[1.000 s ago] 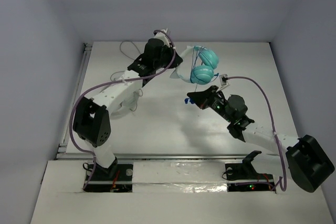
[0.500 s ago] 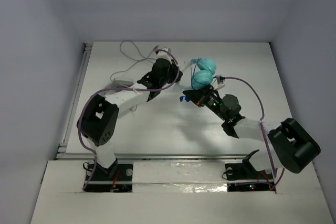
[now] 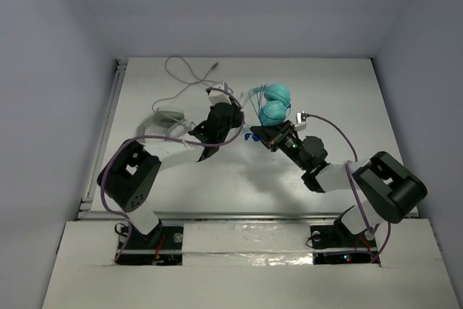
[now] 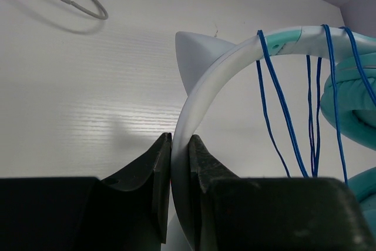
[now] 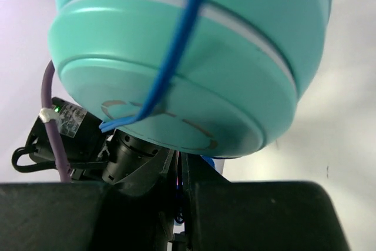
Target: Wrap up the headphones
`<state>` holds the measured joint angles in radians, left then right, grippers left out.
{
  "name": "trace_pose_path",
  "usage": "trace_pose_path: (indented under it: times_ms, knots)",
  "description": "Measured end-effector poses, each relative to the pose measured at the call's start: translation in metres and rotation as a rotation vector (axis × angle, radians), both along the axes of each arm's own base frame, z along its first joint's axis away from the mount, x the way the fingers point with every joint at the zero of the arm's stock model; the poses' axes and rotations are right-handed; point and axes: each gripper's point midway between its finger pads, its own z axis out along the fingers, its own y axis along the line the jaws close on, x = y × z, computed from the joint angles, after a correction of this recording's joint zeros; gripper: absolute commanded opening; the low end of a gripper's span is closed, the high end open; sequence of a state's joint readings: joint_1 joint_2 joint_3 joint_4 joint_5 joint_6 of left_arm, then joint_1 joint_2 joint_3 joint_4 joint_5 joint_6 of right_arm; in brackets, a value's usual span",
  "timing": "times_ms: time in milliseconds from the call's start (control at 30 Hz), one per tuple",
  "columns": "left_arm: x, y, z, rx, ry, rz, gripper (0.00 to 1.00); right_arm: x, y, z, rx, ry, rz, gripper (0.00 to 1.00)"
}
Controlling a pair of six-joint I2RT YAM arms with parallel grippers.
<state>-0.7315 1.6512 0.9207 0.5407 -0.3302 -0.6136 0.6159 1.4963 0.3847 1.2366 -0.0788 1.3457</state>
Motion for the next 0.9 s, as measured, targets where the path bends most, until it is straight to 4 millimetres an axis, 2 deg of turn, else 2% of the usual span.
trace_pose_path:
  times_ms: [100, 200, 333, 367, 500, 667, 900]
  knots:
    - [-0.002, 0.007, 0.002, 0.018, -0.019, 0.013, 0.00, -0.002, 0.000, -0.008, 0.031, 0.040, 0.000, 0.11]
    - [-0.005, 0.014, -0.003, 0.058, -0.032, 0.028, 0.00, -0.002, -0.001, -0.024, 0.052, 0.108, -0.003, 0.11]
    - [-0.012, 0.024, -0.019, 0.126, -0.039, 0.051, 0.00, 0.000, -0.002, -0.051, 0.080, 0.220, -0.012, 0.11]
    - [-0.014, 0.026, -0.023, 0.148, -0.040, 0.054, 0.00, 0.002, -0.002, -0.068, 0.073, 0.272, -0.021, 0.11]
    - [-0.028, 0.028, -0.038, 0.225, -0.045, 0.039, 0.00, 0.005, -0.004, -0.098, 0.083, 0.386, -0.050, 0.11]
    - [-0.029, 0.028, -0.036, 0.230, -0.072, 0.039, 0.00, 0.008, -0.006, -0.100, 0.118, 0.425, -0.073, 0.13]
    - [-0.030, 0.026, -0.033, 0.233, -0.091, 0.040, 0.00, 0.020, -0.008, -0.100, 0.216, 0.496, -0.113, 0.20]
